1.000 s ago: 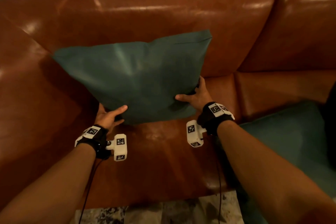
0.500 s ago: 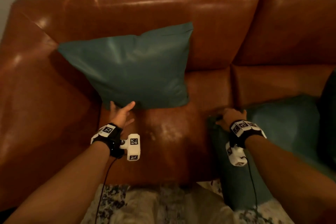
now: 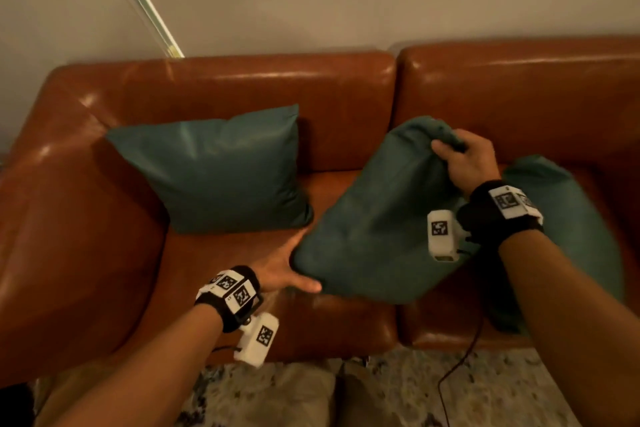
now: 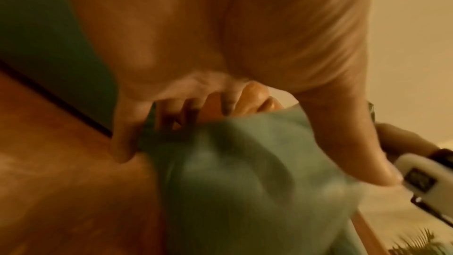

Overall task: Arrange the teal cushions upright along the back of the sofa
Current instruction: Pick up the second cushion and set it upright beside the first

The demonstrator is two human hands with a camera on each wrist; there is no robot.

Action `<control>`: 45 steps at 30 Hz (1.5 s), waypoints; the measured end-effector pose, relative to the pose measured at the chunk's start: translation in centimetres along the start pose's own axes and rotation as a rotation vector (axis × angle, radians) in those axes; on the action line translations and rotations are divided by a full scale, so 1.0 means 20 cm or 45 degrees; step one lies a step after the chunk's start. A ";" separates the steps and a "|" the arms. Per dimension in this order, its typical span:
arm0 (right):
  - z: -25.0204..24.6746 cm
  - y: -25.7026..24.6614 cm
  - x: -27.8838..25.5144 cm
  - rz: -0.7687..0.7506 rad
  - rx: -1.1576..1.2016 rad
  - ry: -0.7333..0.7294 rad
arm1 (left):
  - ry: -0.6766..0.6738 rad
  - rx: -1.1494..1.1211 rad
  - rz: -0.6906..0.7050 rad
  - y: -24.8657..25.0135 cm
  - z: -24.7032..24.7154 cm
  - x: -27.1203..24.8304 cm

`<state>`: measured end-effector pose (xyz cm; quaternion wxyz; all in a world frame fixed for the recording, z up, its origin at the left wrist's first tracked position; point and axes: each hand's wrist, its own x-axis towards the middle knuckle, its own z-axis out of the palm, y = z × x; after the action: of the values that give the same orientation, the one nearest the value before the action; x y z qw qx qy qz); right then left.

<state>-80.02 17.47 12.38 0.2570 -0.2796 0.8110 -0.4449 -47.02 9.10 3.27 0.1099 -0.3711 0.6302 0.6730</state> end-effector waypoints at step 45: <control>-0.14 1.27 -0.37 -0.377 -0.878 -0.814 | 1.138 1.057 0.124 0.82 0.54 0.79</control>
<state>-82.44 35.50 -7.04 0.3195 -0.5834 0.7430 -0.0742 -72.10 11.07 4.90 -0.0606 -0.5144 0.8413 0.1548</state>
